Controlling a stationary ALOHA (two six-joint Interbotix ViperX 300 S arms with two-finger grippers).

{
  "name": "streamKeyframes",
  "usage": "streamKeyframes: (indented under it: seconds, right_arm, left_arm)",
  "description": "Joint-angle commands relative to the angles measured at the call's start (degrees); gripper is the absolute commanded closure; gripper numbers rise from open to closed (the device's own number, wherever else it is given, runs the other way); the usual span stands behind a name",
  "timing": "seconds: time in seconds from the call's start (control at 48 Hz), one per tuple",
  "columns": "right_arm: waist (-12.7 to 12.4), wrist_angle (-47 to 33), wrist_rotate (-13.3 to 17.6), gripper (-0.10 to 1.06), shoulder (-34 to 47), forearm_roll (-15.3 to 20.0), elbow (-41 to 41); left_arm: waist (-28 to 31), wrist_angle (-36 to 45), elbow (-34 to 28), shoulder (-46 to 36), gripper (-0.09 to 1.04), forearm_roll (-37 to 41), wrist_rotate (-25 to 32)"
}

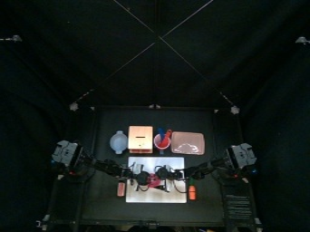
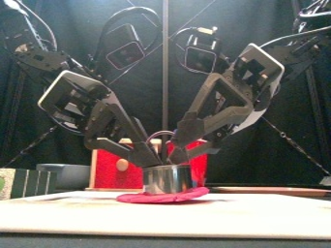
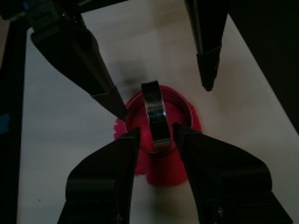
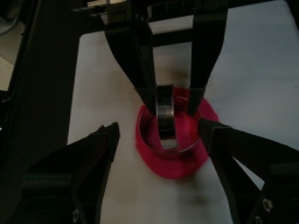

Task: Get the cutter from the drawer then cut the dough then place the extra dough in the bowl
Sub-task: Cut the dough

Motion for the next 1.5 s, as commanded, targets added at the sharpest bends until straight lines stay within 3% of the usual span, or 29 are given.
streamKeyframes:
  seconds: [0.021, 0.479, 0.979, 1.333, 1.5]
  right_arm:
    - [-0.18, 0.26, -0.09, -0.05, -2.37, -0.26, -1.41]
    - [-0.35, 3.08, -0.18, -0.05, -2.46, -0.35, -2.02]
    - [-0.97, 7.47, 0.26, -0.05, -3.96, -1.93, -3.16]
    - [-1.49, 13.10, 0.26, -0.05, -6.77, -3.87, -4.57]
    - [-1.49, 18.37, 0.26, -0.05, -7.29, -3.87, -6.68]
  left_arm:
    - [0.62, 0.26, -1.14, -1.58, 0.16, 1.23, -0.09]
    - [2.20, -1.05, -4.66, -2.02, 0.17, 5.01, -0.18]
    - [2.20, -0.70, -1.85, -7.56, 0.17, 5.36, -0.18]
    - [2.20, -0.97, 3.87, -10.02, 0.18, 4.66, -0.44]
    - [2.11, -1.49, 4.83, -7.65, 0.26, 4.57, -0.53]
